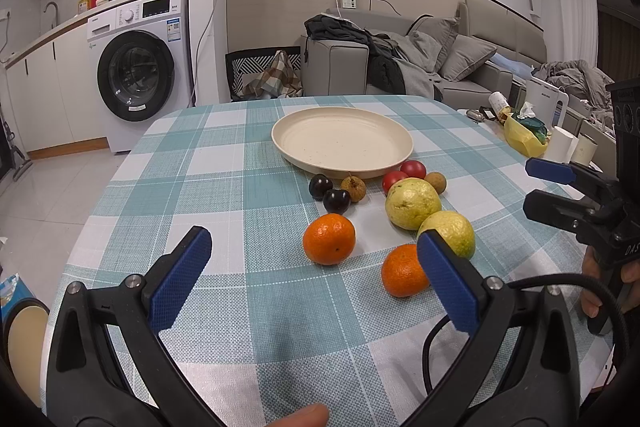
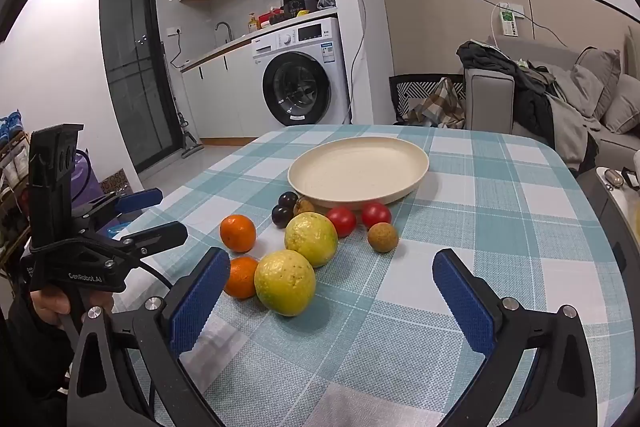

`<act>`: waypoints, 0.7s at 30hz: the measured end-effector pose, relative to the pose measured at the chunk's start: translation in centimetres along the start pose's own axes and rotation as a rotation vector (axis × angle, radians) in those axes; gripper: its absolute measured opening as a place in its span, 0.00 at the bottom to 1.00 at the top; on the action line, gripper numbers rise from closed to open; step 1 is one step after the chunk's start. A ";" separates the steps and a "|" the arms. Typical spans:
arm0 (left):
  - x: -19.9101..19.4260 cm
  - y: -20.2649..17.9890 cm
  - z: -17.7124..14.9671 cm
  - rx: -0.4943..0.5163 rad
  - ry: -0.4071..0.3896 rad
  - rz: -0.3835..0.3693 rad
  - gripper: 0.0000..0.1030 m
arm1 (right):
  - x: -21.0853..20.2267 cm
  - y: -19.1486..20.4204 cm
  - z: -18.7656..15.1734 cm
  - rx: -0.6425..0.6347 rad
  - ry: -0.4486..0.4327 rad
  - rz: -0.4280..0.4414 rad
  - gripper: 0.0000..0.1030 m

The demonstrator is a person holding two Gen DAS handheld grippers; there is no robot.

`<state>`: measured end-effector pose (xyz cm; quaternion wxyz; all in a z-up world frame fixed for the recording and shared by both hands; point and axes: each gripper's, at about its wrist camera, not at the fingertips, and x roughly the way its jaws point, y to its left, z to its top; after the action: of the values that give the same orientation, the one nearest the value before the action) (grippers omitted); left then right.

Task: Organize fruits

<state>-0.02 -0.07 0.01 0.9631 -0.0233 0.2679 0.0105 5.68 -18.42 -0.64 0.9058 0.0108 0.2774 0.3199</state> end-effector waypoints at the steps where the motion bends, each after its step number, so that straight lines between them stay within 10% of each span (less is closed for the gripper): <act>1: 0.0 0.0 0.0 -0.001 0.000 0.000 0.99 | 0.0 0.0 0.0 0.000 0.000 0.000 1.00; 21: 0.0 0.0 0.0 0.001 0.000 0.000 0.99 | 0.0 -0.1 0.0 0.000 0.002 0.000 1.00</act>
<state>-0.02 -0.08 0.01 0.9631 -0.0229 0.2678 0.0103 5.79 -18.51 -0.68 0.9056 0.0106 0.2784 0.3199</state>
